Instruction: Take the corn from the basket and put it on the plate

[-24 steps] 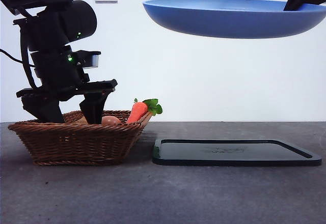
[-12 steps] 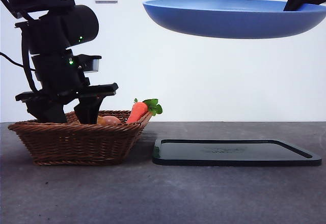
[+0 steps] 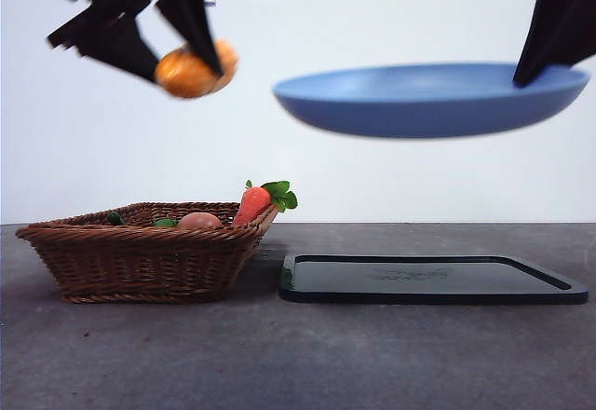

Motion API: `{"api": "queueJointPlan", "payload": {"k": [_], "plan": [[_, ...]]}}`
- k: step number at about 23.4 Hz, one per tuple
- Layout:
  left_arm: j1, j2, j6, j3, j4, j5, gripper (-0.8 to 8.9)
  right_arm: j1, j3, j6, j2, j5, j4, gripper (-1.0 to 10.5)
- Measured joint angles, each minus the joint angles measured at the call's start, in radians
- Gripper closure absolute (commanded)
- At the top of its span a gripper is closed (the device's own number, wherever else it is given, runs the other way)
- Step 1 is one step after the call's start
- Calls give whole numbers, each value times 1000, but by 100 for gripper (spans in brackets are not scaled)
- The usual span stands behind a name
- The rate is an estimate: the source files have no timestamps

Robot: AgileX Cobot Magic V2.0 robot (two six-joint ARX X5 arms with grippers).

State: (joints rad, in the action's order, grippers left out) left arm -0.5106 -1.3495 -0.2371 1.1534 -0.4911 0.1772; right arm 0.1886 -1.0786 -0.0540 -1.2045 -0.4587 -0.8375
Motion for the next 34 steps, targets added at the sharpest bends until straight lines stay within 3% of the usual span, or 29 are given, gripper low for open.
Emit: {"api": "queueJointPlan", "payload": {"k": [9,15,21,34], "plan": [[-238,-91,-8,0,47,35,623,28,0,-34,-182,-36,61,945],[-276,-179,14,0,71,32,616,35,0,-42,-186,-40,68,945],[-280,-227,21,0,80,31,516,34,0,-48,-186,-39,68,945],[-286,-228,36,0,77,31,418,34,0,-48,-187,-39,68,945]]}}
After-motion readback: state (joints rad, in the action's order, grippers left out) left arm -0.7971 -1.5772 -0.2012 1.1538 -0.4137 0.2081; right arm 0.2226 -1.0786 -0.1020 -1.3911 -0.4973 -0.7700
